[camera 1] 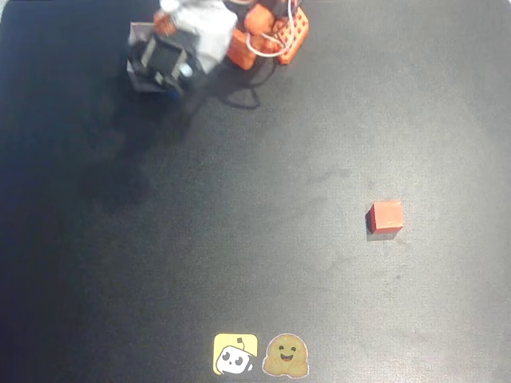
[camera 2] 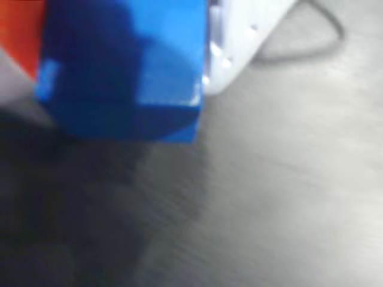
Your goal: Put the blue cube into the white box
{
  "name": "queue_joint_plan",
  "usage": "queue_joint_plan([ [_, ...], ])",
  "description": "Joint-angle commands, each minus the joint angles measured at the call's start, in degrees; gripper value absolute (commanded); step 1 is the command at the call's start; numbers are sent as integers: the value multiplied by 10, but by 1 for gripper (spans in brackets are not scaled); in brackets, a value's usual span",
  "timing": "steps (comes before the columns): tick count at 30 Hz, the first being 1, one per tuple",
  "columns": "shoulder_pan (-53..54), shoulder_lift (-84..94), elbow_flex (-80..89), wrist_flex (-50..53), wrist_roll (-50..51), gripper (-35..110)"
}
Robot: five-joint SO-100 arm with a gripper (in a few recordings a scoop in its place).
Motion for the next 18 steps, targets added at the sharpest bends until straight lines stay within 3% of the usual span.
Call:
queue_joint_plan([
  [1, 63, 18, -4, 14, -36, 0],
  [18, 229, -4, 74, -60, -77, 0],
])
